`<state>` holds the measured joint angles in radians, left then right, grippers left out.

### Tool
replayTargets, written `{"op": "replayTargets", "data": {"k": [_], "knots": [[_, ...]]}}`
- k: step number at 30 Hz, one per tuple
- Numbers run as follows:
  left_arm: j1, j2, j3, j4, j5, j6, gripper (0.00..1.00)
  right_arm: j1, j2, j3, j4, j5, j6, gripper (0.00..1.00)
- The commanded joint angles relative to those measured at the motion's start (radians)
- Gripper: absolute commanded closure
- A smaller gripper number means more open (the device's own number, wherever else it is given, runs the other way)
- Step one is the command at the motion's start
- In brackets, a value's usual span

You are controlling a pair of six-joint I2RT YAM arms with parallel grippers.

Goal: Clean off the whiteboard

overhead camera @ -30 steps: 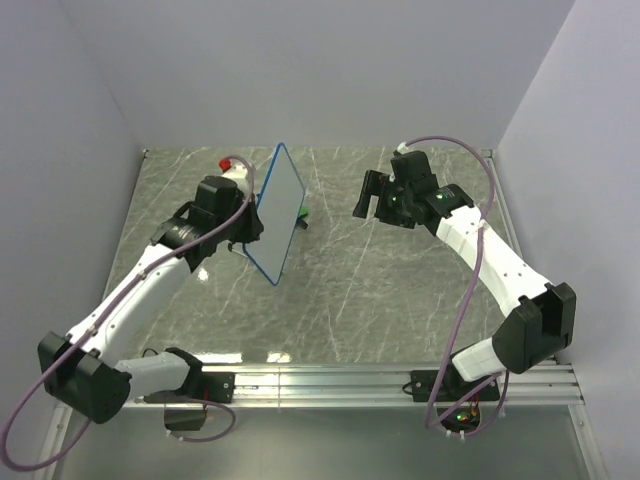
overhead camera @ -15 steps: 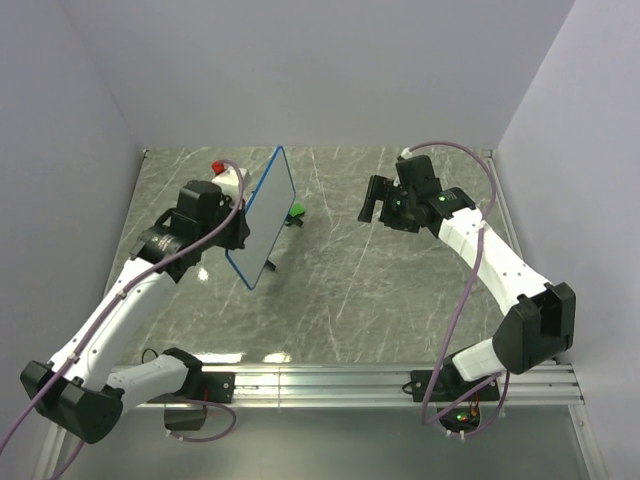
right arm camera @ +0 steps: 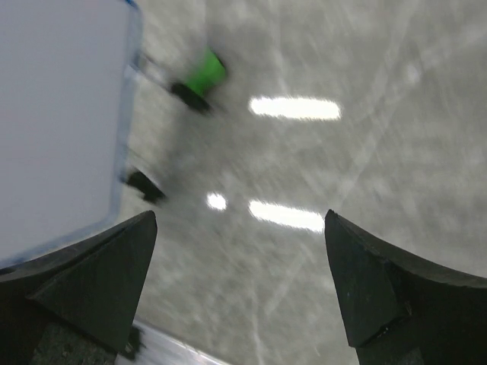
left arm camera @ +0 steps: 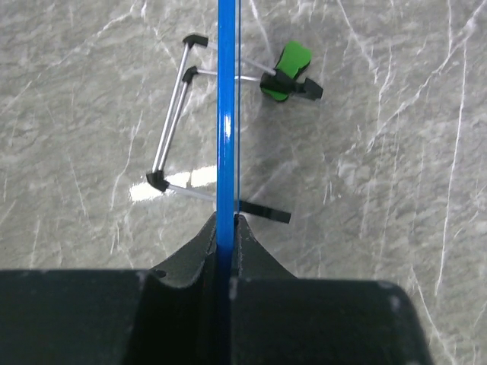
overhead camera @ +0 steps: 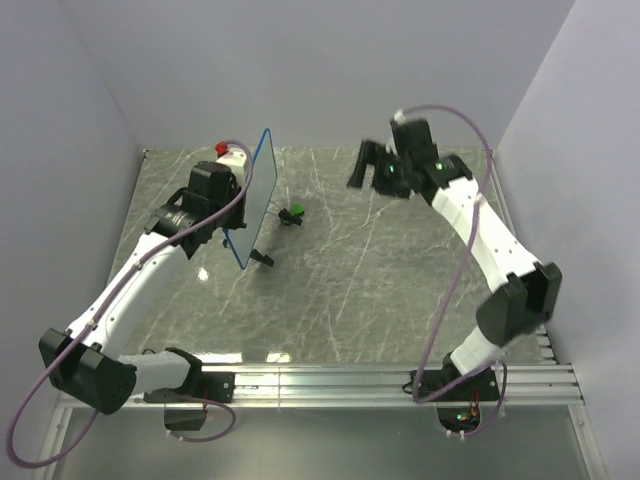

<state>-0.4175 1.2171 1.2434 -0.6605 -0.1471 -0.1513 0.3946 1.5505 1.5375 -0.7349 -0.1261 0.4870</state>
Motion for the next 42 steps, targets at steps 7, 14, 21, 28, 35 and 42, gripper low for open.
{"op": "replayTargets", "data": {"k": [7,14,21,28,35,42], "knots": [[0.006,-0.049,0.018,0.007,-0.042,-0.05,1.0,0.049,0.385,0.571,-0.083,-0.055,0.025,0.02],[0.008,-0.215,-0.097,-0.085,-0.094,-0.129,1.0,0.156,0.665,0.845,-0.244,-0.052,0.056,0.03],[0.008,-0.335,-0.165,-0.137,-0.01,-0.194,0.99,0.171,0.727,0.719,-0.169,-0.067,0.153,0.04],[0.008,-0.381,-0.193,-0.165,0.067,-0.205,0.99,0.194,0.836,0.813,-0.063,-0.106,0.266,0.04],[0.008,-0.445,-0.203,-0.192,0.113,-0.218,1.0,0.199,0.902,0.76,0.243,-0.202,0.465,0.06],[0.008,-0.465,-0.216,-0.229,0.116,-0.24,0.99,0.216,1.08,0.894,0.416,-0.193,0.694,0.07]]}}
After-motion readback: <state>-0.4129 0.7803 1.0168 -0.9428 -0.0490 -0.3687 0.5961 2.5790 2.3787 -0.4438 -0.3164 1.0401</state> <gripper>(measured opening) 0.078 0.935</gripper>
